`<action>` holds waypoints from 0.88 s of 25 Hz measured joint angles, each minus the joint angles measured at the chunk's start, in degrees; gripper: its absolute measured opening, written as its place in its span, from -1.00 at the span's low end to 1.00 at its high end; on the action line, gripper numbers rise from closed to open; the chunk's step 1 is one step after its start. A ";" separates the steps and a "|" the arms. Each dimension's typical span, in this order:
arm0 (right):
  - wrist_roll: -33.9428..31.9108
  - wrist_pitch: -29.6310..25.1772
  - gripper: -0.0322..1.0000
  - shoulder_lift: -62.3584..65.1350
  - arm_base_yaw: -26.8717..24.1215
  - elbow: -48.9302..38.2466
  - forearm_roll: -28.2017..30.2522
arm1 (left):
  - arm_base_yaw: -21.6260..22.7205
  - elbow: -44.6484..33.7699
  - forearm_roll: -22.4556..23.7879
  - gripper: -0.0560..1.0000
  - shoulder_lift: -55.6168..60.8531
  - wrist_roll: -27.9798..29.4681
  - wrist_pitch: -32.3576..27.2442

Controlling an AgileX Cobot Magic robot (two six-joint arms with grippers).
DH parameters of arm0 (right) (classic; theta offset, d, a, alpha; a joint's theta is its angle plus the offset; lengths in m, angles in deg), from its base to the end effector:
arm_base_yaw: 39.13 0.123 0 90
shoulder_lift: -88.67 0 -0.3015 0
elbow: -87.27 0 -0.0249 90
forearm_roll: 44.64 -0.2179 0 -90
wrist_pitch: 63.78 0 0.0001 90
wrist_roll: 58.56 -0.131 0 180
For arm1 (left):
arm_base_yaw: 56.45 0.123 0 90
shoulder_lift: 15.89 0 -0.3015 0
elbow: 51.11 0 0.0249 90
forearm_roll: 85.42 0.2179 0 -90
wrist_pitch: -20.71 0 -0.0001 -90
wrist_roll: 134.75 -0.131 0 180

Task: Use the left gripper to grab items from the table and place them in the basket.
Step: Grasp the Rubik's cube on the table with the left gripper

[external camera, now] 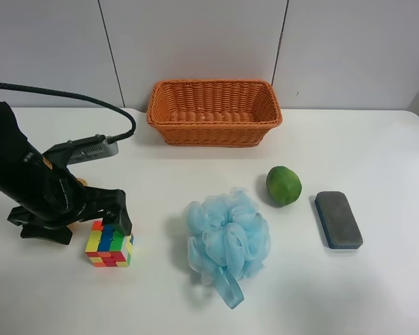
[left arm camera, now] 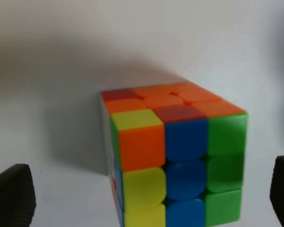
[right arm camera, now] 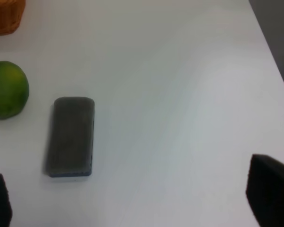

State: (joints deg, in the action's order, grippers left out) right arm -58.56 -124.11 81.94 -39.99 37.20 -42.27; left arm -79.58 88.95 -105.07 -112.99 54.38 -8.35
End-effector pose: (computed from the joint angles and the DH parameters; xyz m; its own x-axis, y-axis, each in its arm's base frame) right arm -0.0143 -0.0045 0.2387 -0.4565 -0.0136 -0.8896 0.0376 0.9987 -0.0346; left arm 0.2105 -0.1132 0.1550 -0.9843 -0.0576 -0.1666 -0.0127 0.9658 -0.2589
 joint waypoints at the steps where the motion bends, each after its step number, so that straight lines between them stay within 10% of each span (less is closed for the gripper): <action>1: 0.00 0.00 0.99 0.00 0.00 0.00 0.00 | 0.00 -0.52 -0.29 0.99 -0.50 -0.28 0.55; 22: 0.00 0.00 0.99 0.00 0.00 0.00 0.00 | -4.07 -1.25 -5.70 0.76 -8.45 -4.92 8.95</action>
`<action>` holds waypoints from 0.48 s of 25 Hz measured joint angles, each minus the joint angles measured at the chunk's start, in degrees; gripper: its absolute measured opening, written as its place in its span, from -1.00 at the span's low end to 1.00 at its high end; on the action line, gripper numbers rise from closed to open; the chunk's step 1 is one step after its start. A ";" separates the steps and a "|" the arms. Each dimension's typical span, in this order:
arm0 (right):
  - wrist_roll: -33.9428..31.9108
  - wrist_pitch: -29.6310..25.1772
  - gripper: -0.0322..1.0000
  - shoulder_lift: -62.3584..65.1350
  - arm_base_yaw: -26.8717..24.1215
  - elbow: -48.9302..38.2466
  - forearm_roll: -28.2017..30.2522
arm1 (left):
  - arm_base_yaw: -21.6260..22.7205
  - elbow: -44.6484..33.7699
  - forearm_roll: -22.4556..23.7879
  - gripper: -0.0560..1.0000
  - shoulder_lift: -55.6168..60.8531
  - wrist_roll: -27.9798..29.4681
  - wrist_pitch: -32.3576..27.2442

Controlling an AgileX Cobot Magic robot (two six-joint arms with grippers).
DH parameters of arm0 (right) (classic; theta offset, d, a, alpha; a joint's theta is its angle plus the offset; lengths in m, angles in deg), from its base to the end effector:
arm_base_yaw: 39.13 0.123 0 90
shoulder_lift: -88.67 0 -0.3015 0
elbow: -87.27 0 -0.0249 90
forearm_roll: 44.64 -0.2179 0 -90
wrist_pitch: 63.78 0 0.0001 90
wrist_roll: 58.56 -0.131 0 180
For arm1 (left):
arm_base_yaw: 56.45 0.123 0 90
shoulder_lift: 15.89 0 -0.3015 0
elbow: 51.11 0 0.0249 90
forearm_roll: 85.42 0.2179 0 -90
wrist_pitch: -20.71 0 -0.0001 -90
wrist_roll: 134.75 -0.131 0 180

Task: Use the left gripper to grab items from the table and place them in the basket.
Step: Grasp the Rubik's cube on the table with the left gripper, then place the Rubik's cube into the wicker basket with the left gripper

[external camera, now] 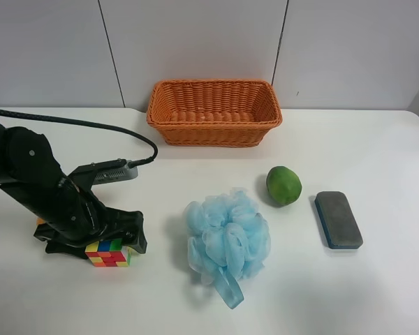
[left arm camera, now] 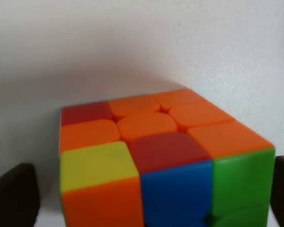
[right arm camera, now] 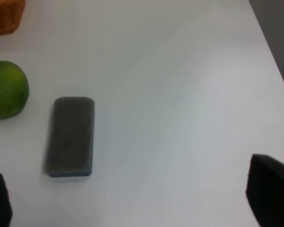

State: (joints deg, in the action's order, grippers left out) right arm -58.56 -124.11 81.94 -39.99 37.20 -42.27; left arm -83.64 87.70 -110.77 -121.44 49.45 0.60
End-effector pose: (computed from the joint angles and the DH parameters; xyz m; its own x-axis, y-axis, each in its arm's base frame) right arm -0.0143 -0.0045 0.2387 -0.4565 -0.0136 -0.8896 0.0376 0.9987 -0.0346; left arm 0.2175 -0.1335 0.1197 -0.9869 -0.0182 -0.1602 0.0223 0.9687 -0.2472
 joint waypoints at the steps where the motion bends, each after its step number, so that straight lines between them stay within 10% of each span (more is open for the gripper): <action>1: 0.00 0.00 0.99 0.00 0.00 0.00 0.00 | 0.00 0.00 0.12 0.58 -0.04 0.00 0.21; 3: 0.00 0.00 0.99 0.00 0.00 0.00 0.00 | 0.00 0.00 0.26 0.15 -0.11 -0.16 0.47; 12: 0.00 0.00 0.99 0.00 0.00 0.00 0.00 | 0.00 0.00 0.26 0.18 -0.11 -0.47 0.48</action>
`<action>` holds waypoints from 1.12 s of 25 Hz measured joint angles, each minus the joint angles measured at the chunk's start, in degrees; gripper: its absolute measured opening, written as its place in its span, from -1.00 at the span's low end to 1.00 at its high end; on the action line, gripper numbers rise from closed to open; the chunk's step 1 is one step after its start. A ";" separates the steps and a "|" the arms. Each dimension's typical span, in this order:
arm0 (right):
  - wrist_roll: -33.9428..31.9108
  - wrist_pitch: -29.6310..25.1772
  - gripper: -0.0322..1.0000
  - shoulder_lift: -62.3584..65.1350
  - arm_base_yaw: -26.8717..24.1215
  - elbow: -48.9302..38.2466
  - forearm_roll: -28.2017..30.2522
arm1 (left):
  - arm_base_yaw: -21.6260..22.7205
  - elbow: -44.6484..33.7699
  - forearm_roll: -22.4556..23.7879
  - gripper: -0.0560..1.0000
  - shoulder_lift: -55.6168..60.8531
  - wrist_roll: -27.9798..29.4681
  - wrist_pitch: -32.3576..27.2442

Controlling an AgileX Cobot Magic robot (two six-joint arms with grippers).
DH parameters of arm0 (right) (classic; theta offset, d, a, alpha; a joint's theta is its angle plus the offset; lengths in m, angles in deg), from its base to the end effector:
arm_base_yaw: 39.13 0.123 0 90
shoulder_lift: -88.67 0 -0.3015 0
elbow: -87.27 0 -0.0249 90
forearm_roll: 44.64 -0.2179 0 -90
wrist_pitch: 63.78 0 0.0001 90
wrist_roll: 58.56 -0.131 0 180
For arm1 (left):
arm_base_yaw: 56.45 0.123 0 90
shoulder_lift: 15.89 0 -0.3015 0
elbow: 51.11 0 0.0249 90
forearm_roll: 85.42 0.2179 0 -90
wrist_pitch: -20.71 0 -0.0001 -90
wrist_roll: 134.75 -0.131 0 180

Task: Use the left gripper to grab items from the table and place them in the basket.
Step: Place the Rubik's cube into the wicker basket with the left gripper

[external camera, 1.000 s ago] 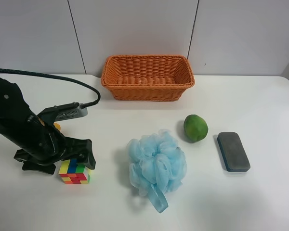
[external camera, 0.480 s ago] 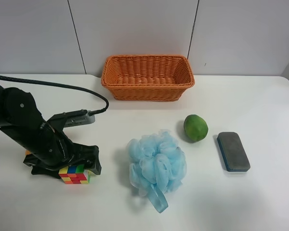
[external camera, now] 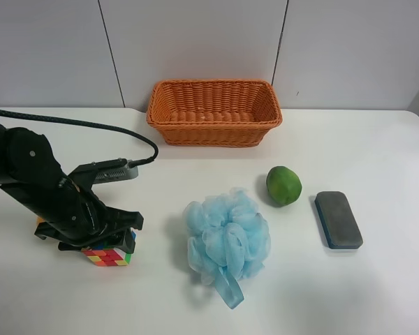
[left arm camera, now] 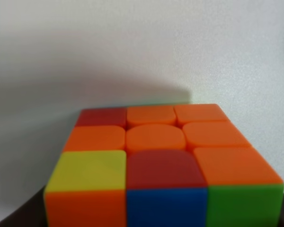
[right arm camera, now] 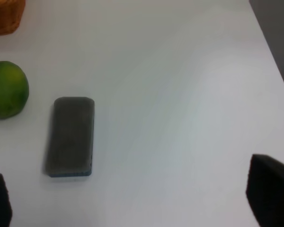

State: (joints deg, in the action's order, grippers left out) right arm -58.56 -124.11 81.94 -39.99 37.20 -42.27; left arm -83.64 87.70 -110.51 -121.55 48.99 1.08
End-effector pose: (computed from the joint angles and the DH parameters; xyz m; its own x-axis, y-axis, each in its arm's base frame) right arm -0.0143 -0.0045 0.2387 -0.4565 -0.0136 -0.8896 0.0376 0.9987 -0.0346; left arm 0.2186 -0.1333 0.1194 -0.9855 -0.0082 -0.1697 0.0338 0.9693 -0.2435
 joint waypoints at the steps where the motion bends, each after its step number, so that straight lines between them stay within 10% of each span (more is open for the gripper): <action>1: 0.00 0.00 0.99 0.00 0.00 0.00 0.00 | 0.00 0.00 0.00 0.18 0.00 0.00 0.00; 11: 0.00 0.00 0.99 0.00 0.00 0.00 0.00 | 0.00 4.59 1.89 0.18 5.85 -0.07 -6.07; 21: 0.00 0.00 0.99 0.00 0.00 0.00 0.00 | 0.00 34.27 29.07 0.18 7.18 -0.24 -6.98; 28: 0.00 0.00 0.99 0.00 0.00 0.00 0.00 | 0.00 55.28 35.71 0.18 -12.01 -3.74 -6.98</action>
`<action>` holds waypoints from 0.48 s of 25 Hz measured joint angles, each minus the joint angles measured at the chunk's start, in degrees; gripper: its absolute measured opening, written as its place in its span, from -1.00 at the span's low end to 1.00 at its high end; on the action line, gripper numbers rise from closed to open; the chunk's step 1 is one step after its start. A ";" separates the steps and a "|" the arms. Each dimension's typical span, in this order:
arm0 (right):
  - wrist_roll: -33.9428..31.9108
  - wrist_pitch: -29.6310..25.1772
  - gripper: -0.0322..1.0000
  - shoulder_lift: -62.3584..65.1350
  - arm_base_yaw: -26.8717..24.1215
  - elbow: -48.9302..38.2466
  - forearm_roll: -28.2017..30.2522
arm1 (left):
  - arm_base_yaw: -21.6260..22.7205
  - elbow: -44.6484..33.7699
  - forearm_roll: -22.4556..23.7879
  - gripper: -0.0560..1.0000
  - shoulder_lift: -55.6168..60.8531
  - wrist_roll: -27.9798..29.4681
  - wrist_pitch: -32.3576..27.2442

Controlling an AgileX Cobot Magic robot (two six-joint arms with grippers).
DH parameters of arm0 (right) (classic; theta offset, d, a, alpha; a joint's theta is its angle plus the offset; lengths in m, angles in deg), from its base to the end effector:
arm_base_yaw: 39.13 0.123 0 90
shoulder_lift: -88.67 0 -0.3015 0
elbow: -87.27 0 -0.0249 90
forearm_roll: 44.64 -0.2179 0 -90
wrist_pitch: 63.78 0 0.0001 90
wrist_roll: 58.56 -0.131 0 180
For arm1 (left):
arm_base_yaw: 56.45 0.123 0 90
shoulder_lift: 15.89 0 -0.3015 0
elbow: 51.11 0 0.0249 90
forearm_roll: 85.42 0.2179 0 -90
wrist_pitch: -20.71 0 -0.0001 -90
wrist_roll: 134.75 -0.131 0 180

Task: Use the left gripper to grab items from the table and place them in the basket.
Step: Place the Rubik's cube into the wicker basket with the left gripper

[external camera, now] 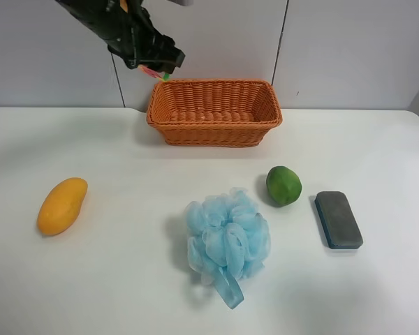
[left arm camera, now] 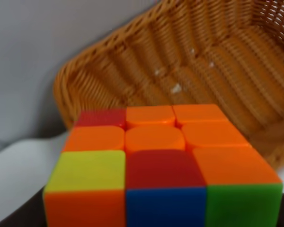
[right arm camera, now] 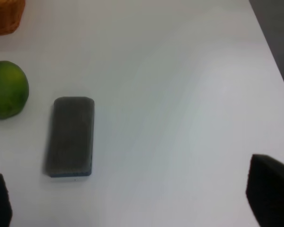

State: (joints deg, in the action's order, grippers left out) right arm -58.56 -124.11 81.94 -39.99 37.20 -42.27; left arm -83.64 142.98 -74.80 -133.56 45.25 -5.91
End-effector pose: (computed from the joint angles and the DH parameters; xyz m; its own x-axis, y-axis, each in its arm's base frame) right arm -0.0143 -0.0045 0.2387 -0.4565 -0.0136 -0.8896 0.0376 0.9987 -0.0346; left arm 0.4122 -0.1996 0.2794 -0.4956 0.4398 -0.7489 0.4876 0.8545 0.1791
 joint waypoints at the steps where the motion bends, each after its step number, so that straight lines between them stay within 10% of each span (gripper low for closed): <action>1: 0.00 0.00 0.99 0.00 0.00 0.00 0.00 | 0.00 2.39 0.07 0.18 -3.15 -0.48 0.00; 12: 0.00 0.00 0.99 0.00 0.00 0.00 0.00 | 0.00 14.61 0.46 0.18 -22.52 -3.63 1.01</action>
State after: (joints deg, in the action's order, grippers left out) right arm -58.56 -124.11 81.94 -39.99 37.20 -42.27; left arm -83.64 157.59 -74.34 -156.08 41.61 -4.89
